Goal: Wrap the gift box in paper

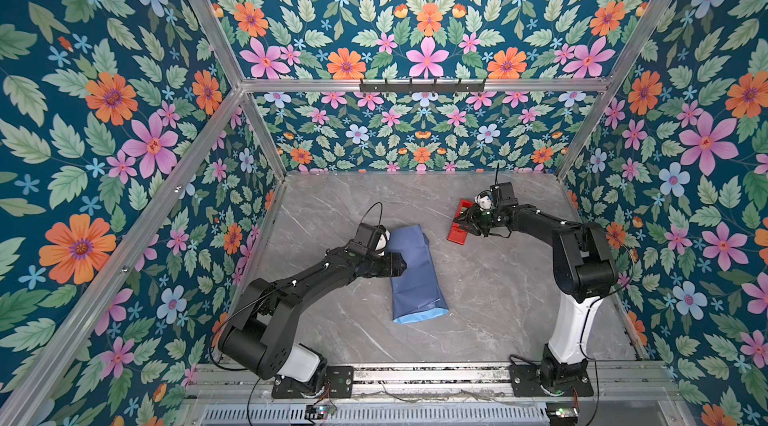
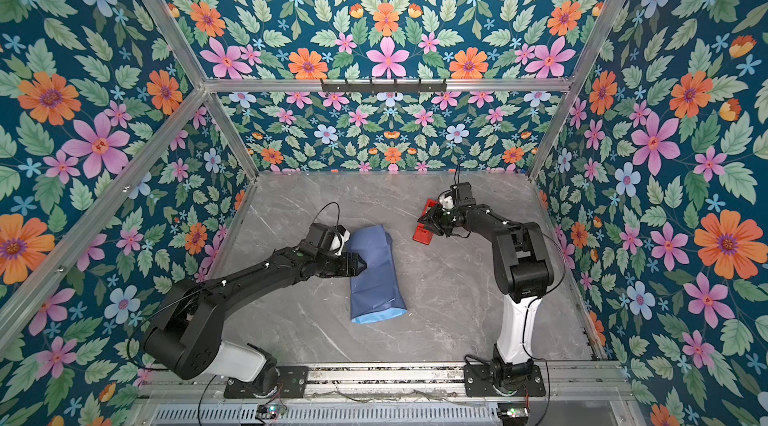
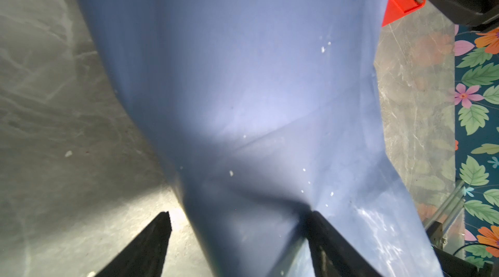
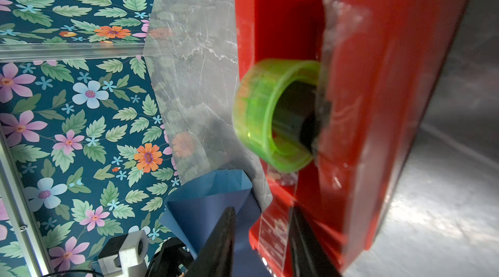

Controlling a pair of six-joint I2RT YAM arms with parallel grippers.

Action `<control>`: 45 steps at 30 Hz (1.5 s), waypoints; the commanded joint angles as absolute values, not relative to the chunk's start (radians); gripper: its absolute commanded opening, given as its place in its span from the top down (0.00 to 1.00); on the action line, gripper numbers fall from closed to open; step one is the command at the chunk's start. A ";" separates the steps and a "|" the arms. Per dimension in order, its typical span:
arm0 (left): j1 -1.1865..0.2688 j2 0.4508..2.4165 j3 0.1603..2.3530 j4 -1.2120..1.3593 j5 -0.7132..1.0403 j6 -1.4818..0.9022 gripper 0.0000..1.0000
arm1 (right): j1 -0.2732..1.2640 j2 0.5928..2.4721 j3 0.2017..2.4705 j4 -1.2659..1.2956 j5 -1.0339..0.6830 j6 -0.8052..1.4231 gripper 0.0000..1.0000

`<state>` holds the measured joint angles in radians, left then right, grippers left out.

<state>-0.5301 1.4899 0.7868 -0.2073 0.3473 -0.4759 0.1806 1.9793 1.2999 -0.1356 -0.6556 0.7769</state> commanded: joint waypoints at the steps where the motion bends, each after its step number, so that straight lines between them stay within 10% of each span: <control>1: -0.531 1.503 0.770 -0.370 0.235 -0.449 0.20 | 0.182 1.985 1.284 -0.151 -0.609 0.809 0.69; 45: -0.531 1.508 0.766 -0.361 0.249 -0.440 0.20 | 0.181 1.948 1.182 0.135 -0.662 1.000 1.00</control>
